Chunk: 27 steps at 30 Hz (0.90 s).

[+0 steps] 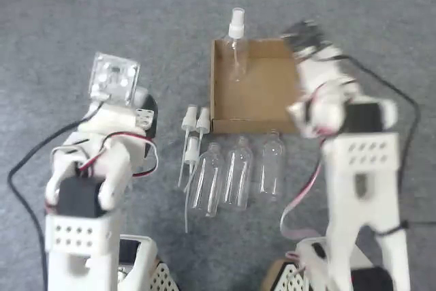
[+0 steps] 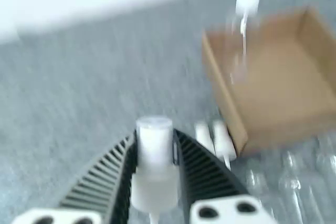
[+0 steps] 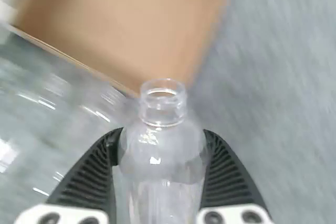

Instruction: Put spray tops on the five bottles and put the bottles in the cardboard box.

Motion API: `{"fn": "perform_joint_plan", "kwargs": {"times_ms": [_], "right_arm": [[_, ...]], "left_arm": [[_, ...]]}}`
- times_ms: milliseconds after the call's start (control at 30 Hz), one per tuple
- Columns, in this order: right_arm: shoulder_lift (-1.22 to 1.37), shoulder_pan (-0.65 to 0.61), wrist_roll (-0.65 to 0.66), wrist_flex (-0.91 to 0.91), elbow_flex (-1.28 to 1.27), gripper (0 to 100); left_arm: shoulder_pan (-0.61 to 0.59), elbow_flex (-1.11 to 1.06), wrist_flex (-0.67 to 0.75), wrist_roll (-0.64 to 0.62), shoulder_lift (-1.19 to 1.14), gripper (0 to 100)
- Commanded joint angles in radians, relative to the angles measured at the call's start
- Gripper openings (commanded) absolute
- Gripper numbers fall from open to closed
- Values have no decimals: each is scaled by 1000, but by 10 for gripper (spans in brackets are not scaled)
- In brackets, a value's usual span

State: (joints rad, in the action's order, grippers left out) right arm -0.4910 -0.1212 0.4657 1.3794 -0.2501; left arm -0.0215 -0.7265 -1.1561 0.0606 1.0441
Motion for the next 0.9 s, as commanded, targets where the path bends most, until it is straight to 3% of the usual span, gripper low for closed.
{"fn": "perform_joint_plan", "kwargs": {"times_ms": [0,200,400,667,867], "right_arm": [[-114,-297,-170,-107,-40,5],[-127,-527,-253,-432,-252,5],[-128,-653,-269,-716,-460,5],[-128,-676,-270,-742,-494,5],[-148,-676,-270,-746,-539,5]], "left_arm": [[-34,122,26,-18,41,11],[-89,300,58,-215,41,10],[-89,291,199,-336,49,10],[-86,286,316,-512,41,10],[-84,179,446,-519,40,10]]}}
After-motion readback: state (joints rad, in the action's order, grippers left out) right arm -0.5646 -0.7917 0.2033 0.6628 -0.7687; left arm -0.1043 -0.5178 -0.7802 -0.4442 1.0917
